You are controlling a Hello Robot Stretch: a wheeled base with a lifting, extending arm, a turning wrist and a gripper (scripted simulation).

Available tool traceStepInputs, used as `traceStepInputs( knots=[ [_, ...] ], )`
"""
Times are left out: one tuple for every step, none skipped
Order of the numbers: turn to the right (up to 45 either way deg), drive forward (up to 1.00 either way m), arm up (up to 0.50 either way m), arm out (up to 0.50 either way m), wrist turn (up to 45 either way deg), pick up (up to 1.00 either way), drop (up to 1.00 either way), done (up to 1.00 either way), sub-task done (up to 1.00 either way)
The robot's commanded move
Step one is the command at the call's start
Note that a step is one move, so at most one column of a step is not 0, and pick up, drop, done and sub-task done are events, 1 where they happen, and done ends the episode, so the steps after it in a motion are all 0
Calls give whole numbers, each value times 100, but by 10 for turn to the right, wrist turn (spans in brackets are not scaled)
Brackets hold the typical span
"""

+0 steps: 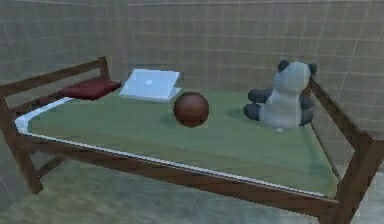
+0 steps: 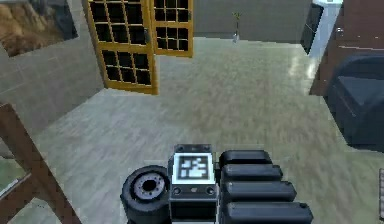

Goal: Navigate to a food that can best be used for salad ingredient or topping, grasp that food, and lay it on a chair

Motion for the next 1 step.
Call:
traceStepInputs(
  knots=[
    [-450,0,0,0,0,0,0,0,0]
  ],
)
